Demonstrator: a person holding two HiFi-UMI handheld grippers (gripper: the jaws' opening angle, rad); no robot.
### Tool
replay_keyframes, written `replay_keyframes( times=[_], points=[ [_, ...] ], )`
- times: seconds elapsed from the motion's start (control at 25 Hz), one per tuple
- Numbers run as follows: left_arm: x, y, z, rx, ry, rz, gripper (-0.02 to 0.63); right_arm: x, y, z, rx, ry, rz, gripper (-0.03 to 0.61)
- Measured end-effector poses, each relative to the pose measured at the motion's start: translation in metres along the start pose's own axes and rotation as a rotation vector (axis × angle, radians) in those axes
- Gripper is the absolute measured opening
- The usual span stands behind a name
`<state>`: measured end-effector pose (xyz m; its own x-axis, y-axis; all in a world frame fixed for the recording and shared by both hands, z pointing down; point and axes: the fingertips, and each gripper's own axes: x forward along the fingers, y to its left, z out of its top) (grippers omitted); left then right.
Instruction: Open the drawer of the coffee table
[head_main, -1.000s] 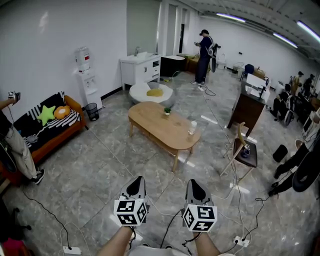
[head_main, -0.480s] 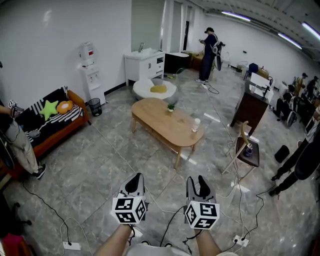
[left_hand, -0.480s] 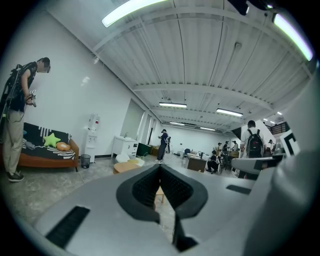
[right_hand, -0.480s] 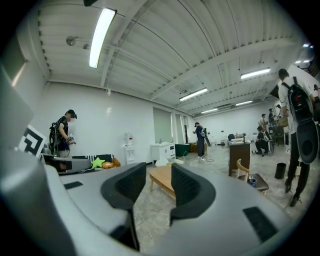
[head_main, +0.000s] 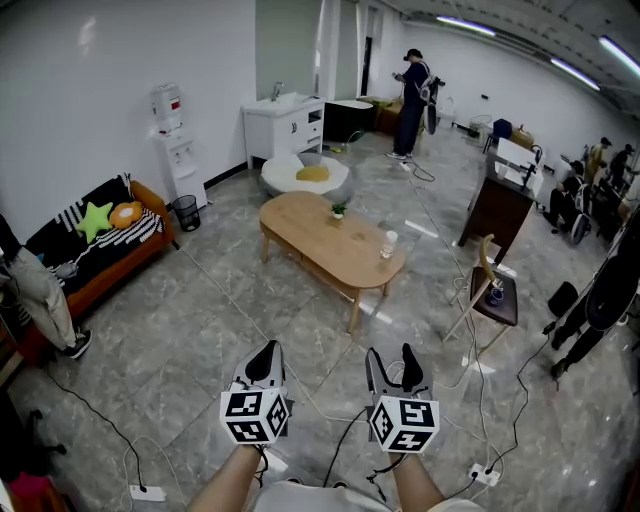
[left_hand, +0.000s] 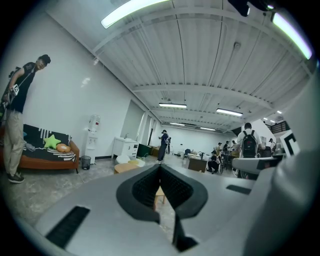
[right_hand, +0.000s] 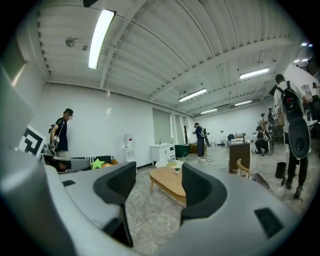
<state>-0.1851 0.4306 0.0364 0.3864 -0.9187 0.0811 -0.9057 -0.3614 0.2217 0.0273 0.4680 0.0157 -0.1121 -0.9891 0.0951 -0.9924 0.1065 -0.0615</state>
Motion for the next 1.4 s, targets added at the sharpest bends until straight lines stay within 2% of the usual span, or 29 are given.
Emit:
replay_keyframes(
  times=[0.08, 0.24, 0.44, 1.08, 1.4],
  points=[
    [-0.001, 0.001, 0.0, 0.001, -0.002, 0.001, -0.009, -0.001, 0.0, -0.002, -0.002, 0.002, 0.0, 0.307],
    [-0.005, 0.003, 0.0, 0.002, -0.003, -0.001, -0.009, -0.002, 0.002, -0.009, -0.005, 0.022, -0.003, 0.428],
    [-0.005, 0.007, 0.003, 0.011, 0.005, -0.013, -0.009, -0.002, 0.003, -0.008, 0.013, -0.002, -0.022, 0.515],
    [0.0, 0.047, 0.009, 0.036, 0.013, -0.057, -0.009, 0.008, 0.018, -0.019, 0.033, -0.005, -0.11, 0.588],
    [0.008, 0.077, 0.002, 0.004, 0.039, -0.045, -0.009, 0.009, 0.022, -0.032, 0.031, 0.026, -0.161, 0.586]
  ],
)
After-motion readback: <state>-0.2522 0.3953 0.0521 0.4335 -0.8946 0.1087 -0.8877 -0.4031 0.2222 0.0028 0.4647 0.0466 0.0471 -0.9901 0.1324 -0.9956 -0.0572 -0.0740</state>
